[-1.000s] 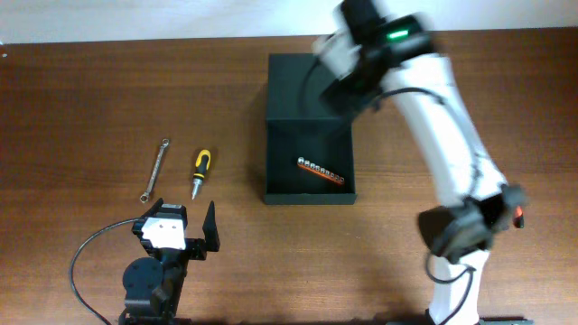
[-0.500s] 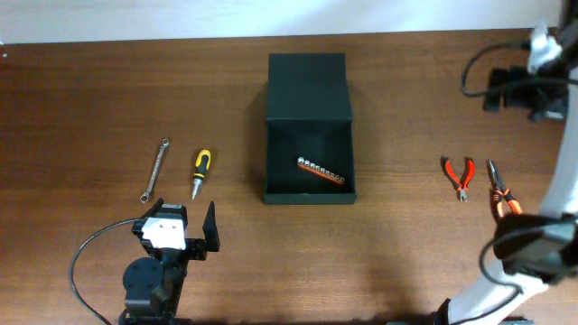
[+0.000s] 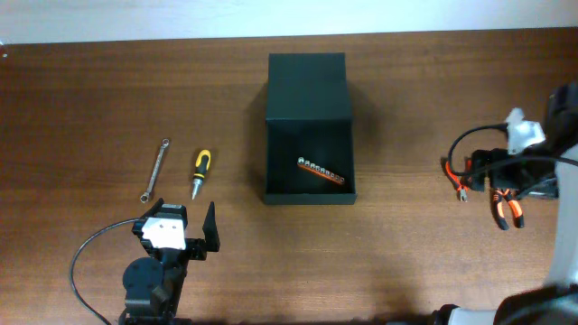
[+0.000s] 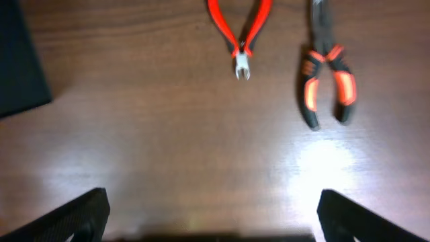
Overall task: Pack container
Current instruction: 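Withdraw the right gripper and move it over the red cutters, then lower the right gripper and grasp the red-handled cutters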
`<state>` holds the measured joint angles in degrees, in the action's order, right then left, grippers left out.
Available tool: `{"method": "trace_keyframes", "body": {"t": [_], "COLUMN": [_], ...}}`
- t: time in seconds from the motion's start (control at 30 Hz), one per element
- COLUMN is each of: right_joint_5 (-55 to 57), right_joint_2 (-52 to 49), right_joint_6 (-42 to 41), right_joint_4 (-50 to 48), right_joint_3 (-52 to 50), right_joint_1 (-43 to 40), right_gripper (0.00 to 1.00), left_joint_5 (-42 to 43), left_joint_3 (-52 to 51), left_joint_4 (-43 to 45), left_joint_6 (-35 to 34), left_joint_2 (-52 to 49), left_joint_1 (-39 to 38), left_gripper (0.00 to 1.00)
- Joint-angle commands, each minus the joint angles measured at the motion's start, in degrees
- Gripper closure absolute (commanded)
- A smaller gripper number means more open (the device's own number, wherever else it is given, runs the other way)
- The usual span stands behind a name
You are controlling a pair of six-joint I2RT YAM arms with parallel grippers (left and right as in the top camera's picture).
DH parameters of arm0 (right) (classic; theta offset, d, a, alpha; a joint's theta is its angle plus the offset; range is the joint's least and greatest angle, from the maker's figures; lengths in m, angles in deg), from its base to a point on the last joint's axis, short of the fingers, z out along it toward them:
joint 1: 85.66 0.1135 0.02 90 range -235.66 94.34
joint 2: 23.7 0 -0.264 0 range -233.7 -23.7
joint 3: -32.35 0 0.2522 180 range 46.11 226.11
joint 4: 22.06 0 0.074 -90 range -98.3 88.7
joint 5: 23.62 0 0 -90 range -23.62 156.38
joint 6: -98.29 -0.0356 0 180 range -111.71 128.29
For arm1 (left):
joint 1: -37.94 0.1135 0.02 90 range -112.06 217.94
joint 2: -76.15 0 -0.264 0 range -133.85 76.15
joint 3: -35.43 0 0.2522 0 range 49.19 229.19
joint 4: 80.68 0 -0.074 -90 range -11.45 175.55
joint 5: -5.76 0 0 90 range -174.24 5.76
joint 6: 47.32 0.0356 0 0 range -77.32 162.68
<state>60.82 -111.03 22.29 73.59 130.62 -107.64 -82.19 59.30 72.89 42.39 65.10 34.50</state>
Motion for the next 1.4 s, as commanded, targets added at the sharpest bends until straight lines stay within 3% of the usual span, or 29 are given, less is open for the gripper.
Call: {"method": "trace_keyframes", "body": {"t": [0.0, 0.2, 0.43, 1.37], "right_joint_5": [-2.0, -2.4, -1.3, -1.3], "right_joint_2": [-2.6, -7.0, -12.4, -28.2], "right_joint_6": [4.1, 11.6, 20.2, 21.8], "right_joint_4": [-5.6, -13.3, -14.9, -25.1], "right_joint_3": [-5.3, -5.6, -5.6, -5.7], "right_joint_1": [0.4, 2.8, 5.9, 5.8], "right_gripper": [0.02, 0.01, 0.01, 0.0], "left_joint_5": [0.8, 0.8, 0.8, 0.6], "left_joint_3": [1.2, 1.2, 1.2, 1.2], "left_joint_4": [0.1, 0.1, -0.1, -1.6], "left_joint_6": [-0.6, -0.6, -0.6, -0.6], "left_joint_2": [0.1, 0.1, 0.1, 0.1], "left_joint_1": [-0.2, -0.2, -0.2, -0.2], "left_gripper": [0.01, 0.01, 0.01, 0.01]}}
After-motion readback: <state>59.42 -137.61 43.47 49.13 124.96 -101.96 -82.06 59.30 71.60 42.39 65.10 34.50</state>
